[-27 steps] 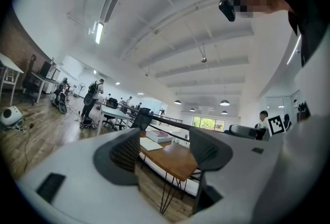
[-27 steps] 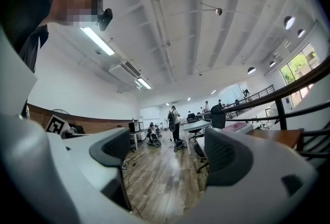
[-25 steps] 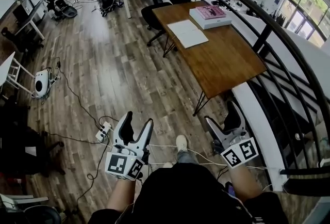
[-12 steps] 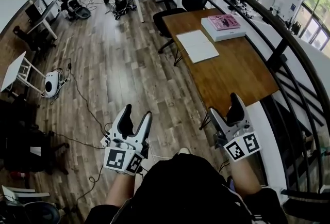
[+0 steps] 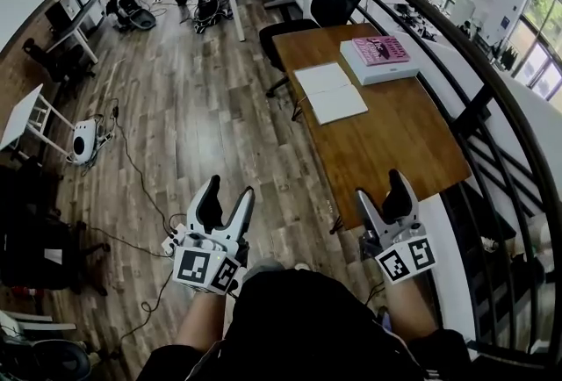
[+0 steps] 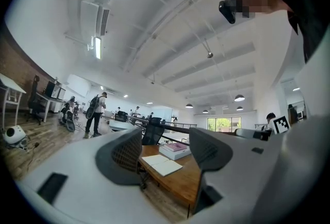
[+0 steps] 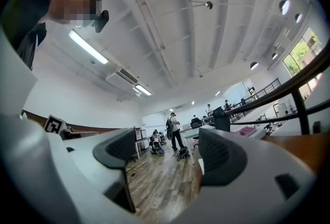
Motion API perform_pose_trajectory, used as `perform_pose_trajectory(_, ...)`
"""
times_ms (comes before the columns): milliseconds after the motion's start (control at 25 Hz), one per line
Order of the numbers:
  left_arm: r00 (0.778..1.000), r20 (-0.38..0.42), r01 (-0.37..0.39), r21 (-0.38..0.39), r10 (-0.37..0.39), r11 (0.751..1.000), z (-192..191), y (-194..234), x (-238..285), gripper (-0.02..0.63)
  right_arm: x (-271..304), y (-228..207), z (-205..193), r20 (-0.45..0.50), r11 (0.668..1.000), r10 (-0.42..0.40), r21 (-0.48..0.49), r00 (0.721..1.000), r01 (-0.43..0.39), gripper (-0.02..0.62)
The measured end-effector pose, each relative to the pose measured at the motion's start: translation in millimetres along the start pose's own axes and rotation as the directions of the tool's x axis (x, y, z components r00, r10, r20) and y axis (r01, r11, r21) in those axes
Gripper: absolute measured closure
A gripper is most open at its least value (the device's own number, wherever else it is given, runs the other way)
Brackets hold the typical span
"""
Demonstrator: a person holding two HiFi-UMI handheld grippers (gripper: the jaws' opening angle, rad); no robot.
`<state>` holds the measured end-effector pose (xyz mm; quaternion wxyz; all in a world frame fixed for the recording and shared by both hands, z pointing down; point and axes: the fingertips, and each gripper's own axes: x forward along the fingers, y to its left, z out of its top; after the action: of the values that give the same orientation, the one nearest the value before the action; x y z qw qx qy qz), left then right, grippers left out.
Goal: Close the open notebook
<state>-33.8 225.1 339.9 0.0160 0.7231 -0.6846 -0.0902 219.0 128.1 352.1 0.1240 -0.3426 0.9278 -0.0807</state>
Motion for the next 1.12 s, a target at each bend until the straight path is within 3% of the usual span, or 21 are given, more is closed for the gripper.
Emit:
perform_pose_trajectory(520, 0.999, -0.024, 0.023, -0.019, -0.023, 1.0, -17, 22, 68, 0.316, 59, -35, -12, -0.03, 1.0, -0.002, -0.015, 1.0, 0.002, 0.251)
perform_pose_trajectory(1120, 0.992, -0.062, 0.108, -0.041, -0.111, 0.993, -23, 103, 176, 0.316, 175, -58, -30, -0.058, 0.997, -0.069, -0.041, 0.996, 0.067, 0.279)
